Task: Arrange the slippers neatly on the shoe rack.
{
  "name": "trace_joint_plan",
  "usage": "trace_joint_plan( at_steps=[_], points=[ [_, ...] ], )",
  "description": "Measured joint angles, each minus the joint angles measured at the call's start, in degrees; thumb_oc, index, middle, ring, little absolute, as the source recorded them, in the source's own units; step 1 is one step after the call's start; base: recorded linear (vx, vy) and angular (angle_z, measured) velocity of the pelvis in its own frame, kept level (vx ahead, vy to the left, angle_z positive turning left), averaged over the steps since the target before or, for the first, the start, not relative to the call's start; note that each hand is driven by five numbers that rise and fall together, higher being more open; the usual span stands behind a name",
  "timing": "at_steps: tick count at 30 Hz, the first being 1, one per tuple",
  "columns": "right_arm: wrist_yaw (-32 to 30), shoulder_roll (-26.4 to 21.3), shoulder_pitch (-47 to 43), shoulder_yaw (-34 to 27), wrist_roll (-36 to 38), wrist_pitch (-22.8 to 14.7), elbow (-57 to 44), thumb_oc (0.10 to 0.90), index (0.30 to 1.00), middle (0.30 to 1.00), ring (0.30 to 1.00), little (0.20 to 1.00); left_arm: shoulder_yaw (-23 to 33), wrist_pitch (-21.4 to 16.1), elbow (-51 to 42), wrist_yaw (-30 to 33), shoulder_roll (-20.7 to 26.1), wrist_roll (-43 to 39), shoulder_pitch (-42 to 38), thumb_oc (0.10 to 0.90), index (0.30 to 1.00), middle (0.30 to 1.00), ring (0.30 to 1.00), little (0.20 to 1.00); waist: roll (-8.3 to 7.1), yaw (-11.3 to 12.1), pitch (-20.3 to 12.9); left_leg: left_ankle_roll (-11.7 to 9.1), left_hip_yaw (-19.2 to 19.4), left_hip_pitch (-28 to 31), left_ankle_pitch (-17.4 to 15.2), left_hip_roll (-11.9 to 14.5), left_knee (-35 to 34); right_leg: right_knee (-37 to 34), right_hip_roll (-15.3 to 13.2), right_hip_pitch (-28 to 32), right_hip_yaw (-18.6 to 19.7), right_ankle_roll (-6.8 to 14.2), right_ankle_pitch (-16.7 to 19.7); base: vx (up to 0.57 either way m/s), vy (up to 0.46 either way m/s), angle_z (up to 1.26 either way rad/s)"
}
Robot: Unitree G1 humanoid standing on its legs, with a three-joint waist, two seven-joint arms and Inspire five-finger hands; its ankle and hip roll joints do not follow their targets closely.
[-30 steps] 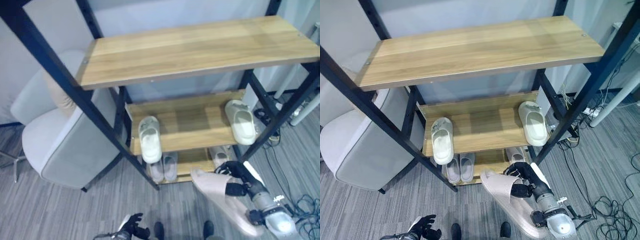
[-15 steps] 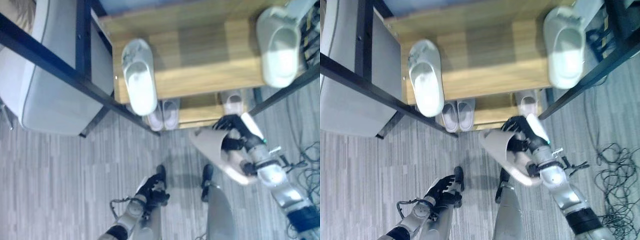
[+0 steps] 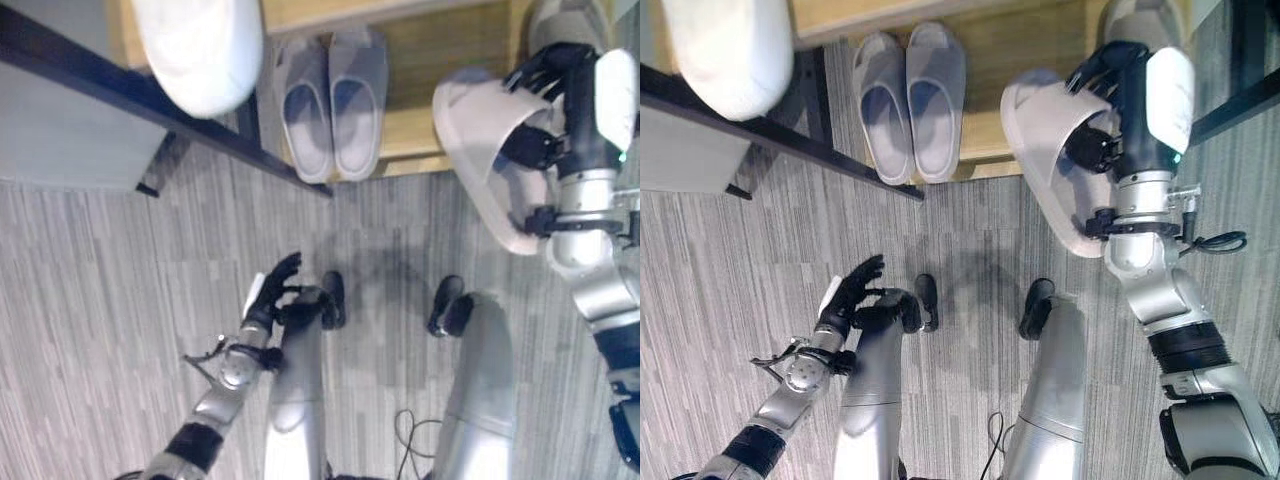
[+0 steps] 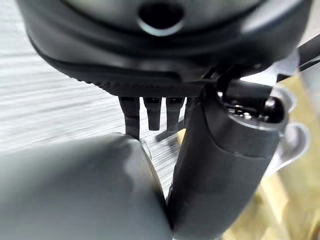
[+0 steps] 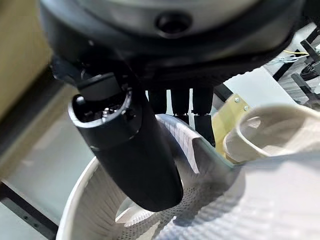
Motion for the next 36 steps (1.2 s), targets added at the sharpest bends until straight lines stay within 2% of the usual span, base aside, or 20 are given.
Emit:
trace_joint_plan(
  at_steps=[2, 5, 7, 9, 11, 12, 14, 16, 17, 20, 23, 25, 29, 32, 36],
  points=[
    [-1.10, -3.25, -3.46, 2.22, -1.60, 1.44, 0.19, 0.400, 0.300, 0.300, 0.300, 0.300, 1.15, -1.43, -3.60, 1.53, 2.27, -0.26, 0.81, 0.800, 0.900, 0.900, 0.900, 0.900, 0.17, -0.42, -0.12, 0.60, -1.38, -5.70, -3.01, 0.02, 8.41, 8.04, -0.23, -5.45, 1.01, -0.37, -2.87, 0.17, -0.015, 0.05],
    [-2.11, -5.87, -6.01, 3.62, -2.92, 2.32, 0.30, 0.400, 0.300, 0.300, 0.300, 0.300, 2.18, -3.27, -6.09, 2.59, 3.54, -2.01, 1.53, 0.800, 0.900, 0.900, 0.900, 0.900, 0.55, -0.14, -0.39, -0.45, -2.24, -10.93, -4.85, -0.15, 17.03, 16.52, -0.63, -10.09, 2.76, 0.58, -5.00, 0.22, -0.042, 0.03],
    [-2.32, -8.19, -8.35, 6.90, -3.83, 3.29, 0.80, 0.400, 0.300, 0.300, 0.300, 0.300, 2.65, -4.20, -8.26, 3.92, 4.62, -1.98, 2.46, 0.800, 0.900, 0.900, 0.900, 0.900, 0.33, -0.34, -0.21, 0.49, -2.99, -12.83, -9.20, -0.42, 24.99, 24.49, -0.58, -12.28, 4.53, 0.17, -9.29, 0.20, -0.022, 0.08],
    [-2.33, -8.81, -8.48, 8.70, -3.86, 4.04, 0.63, 0.400, 0.300, 0.300, 0.300, 0.300, 2.57, -4.34, -9.24, 4.75, 4.91, -1.99, 3.19, 0.800, 0.900, 0.900, 0.900, 0.900, 0.29, -0.53, -0.18, 0.44, -3.36, -13.00, -11.38, -0.71, 29.36, 28.76, -0.53, -12.51, 5.98, 0.63, -11.43, 0.15, -0.018, 0.06],
    [-2.46, -8.86, -8.67, 9.31, -4.14, 4.08, 0.31, 0.400, 0.300, 0.300, 0.300, 0.300, 2.15, -4.35, -9.70, 5.08, 5.12, -1.98, 3.77, 0.800, 0.900, 0.900, 0.900, 0.900, 0.28, -0.67, -0.17, 0.32, -3.26, -12.89, -12.26, -0.88, 31.03, 30.34, -0.42, -12.57, 6.83, 1.16, -12.06, 0.10, 0.016, 0.03],
    [-2.74, -10.06, -9.96, 12.40, -4.34, 4.42, 0.49, 0.400, 0.300, 0.300, 0.300, 0.300, 1.76, -4.38, -10.51, 5.27, 5.52, -2.09, 4.88, 0.800, 0.900, 0.900, 0.900, 0.900, 0.28, -0.78, -0.17, -0.09, -3.22, -12.65, -13.07, -0.95, 33.43, 32.52, -0.38, -12.44, 7.72, 2.08, -12.61, 0.09, -0.010, -0.01],
    [-3.12, -10.95, -11.32, 14.28, -5.94, 4.23, 0.68, 0.400, 0.300, 0.300, 0.300, 0.300, 1.81, -4.54, -10.66, 5.75, 5.50, -2.21, 5.71, 0.800, 0.900, 0.900, 0.900, 0.900, 0.26, -0.85, -0.16, 0.46, -3.19, -12.35, -14.43, -0.96, 35.32, 34.18, -0.49, -12.32, 8.51, 1.69, -13.80, 0.09, -0.032, -0.01],
    [-3.46, -12.42, -14.56, 19.78, -5.96, 4.32, 3.91, 0.400, 0.300, 0.300, 0.300, 0.300, 0.62, -4.53, -10.42, 6.11, 6.95, -2.06, 6.20, 0.800, 0.900, 0.900, 0.900, 0.900, 0.17, -0.99, -0.10, -0.07, -2.92, -11.20, -15.45, -1.15, 37.73, 36.79, -0.83, -11.23, 9.61, 2.73, -14.98, 0.06, -0.031, 0.08],
    [-3.46, -12.41, -15.19, 20.15, -5.96, 4.30, 4.78, 0.400, 0.300, 0.300, 0.300, 0.300, 0.13, -4.52, -10.23, 6.19, 7.44, -2.09, 6.32, 0.800, 0.900, 0.900, 0.900, 0.900, 0.14, -1.00, -0.08, 0.39, -2.90, -11.09, -16.05, -1.28, 38.61, 37.79, -1.02, -11.14, 9.95, 2.49, -15.67, 0.04, -0.027, 0.14],
    [-3.97, -12.42, -20.19, 24.76, -5.91, 4.85, 9.65, 0.400, 0.300, 0.300, 0.300, 0.300, -0.25, -4.19, -10.02, 7.57, 9.43, -1.98, 7.29, 0.800, 0.900, 0.900, 0.900, 0.900, 0.08, -0.93, -0.05, -0.23, -3.32, -11.01, -17.49, -1.95, 42.09, 41.37, -1.05, -11.17, 11.36, 3.28, -17.22, 0.01, -0.002, 0.07],
    [-4.17, -11.82, -23.02, 26.86, -5.89, 5.98, 12.11, 0.400, 0.300, 0.300, 0.300, 0.300, -1.38, -0.66, -4.98, 7.64, 12.09, -1.92, 10.31, 0.800, 0.900, 0.900, 0.900, 0.900, -0.06, -1.16, 0.04, -0.64, -3.99, -11.09, -18.80, -1.90, 44.62, 43.78, -0.87, -11.23, 12.08, 3.52, -18.51, -0.01, 0.000, -0.01],
    [-4.50, -10.26, -27.32, 31.13, -5.83, 6.45, 17.98, 0.400, 0.300, 0.300, 0.300, 0.300, -5.59, 2.55, 0.30, 7.32, 12.19, -1.94, 14.15, 0.800, 0.900, 0.900, 0.900, 0.900, -0.82, -1.80, 0.53, -0.64, -4.15, -11.12, -19.12, -1.87, 45.17, 44.18, -0.72, -11.23, 12.02, 3.59, -18.64, -0.01, 0.002, -0.02],
    [-4.45, -8.70, -29.71, 33.75, -4.69, 7.74, 27.16, 0.400, 0.300, 0.300, 0.300, 0.300, -10.19, 4.07, 1.19, 6.17, 11.92, -1.93, 19.05, 0.800, 0.900, 0.900, 0.900, 0.900, -1.38, -0.66, 0.88, -0.59, -4.16, -11.20, -19.26, -1.86, 45.66, 44.66, -0.81, -11.17, 12.17, 4.01, -18.88, 0.00, 0.002, 0.01],
    [-4.60, -6.58, -32.44, 35.04, -3.78, 8.01, 31.83, 0.400, 0.300, 0.300, 0.300, 0.300, -10.14, 4.01, 1.17, 6.09, 11.96, -1.92, 20.28, 0.800, 0.900, 0.900, 0.900, 0.900, -1.42, -0.18, 0.90, -0.58, -4.34, -11.13, -19.26, -1.94, 45.94, 44.73, -0.85, -10.94, 12.14, 4.03, -18.86, 0.00, 0.000, 0.00],
    [-4.59, -5.68, -32.96, 35.34, -3.16, 8.22, 32.62, 0.400, 0.300, 0.300, 0.300, 0.300, -9.53, 3.25, 1.09, 6.10, 11.96, -1.92, 19.08, 0.800, 0.900, 0.900, 0.900, 0.900, -1.43, 0.00, 0.91, -0.53, -4.31, -11.11, -19.29, -2.00, 46.16, 44.73, -0.87, -10.68, 12.15, 4.04, -18.86, 0.00, 0.000, 0.00]
  ],
)
